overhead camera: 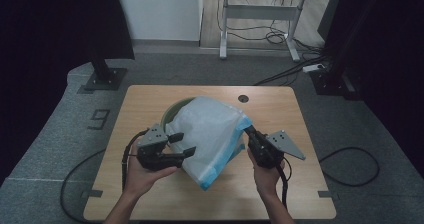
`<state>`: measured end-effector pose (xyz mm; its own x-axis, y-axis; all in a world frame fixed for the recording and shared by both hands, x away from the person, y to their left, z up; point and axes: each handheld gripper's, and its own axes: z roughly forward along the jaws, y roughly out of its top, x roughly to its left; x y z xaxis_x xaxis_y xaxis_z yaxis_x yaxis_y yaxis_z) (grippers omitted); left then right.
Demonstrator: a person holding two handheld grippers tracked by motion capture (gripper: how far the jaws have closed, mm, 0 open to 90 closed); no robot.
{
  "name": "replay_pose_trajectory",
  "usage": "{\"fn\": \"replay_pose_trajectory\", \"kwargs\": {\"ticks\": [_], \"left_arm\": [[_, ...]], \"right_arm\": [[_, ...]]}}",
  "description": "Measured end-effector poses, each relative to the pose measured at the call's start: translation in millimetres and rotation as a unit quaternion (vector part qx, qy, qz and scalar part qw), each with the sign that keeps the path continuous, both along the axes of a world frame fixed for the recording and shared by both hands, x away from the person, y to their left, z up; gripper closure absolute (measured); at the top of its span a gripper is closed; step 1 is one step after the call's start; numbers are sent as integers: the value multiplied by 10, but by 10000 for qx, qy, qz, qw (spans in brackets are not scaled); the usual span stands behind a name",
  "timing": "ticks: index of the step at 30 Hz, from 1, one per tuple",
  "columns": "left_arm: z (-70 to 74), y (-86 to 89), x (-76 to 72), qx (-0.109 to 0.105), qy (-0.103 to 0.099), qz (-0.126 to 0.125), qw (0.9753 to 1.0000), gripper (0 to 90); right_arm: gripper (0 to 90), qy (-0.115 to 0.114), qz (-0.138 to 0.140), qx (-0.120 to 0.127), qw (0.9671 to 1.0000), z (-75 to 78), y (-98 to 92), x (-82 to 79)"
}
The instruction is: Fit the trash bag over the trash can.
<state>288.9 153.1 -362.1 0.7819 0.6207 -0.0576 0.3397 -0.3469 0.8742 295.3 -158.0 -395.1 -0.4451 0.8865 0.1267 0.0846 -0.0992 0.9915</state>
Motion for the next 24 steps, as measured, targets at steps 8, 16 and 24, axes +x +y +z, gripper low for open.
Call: {"fn": "replay_pose_trajectory", "kwargs": {"ticks": [8,16,24], "left_arm": [[-105,-96,45,269,50,-171,9995,638],[-114,-57,77,134,60,-270,9995,852],[7,163,118,-712,-50,-218,9972,897]], "right_arm": [[893,0,35,68,10000,0,-15,-17],[894,19,11,114,9999,-6,-55,-29],[893,116,-114,88,9998,-40,-124,-4]]}}
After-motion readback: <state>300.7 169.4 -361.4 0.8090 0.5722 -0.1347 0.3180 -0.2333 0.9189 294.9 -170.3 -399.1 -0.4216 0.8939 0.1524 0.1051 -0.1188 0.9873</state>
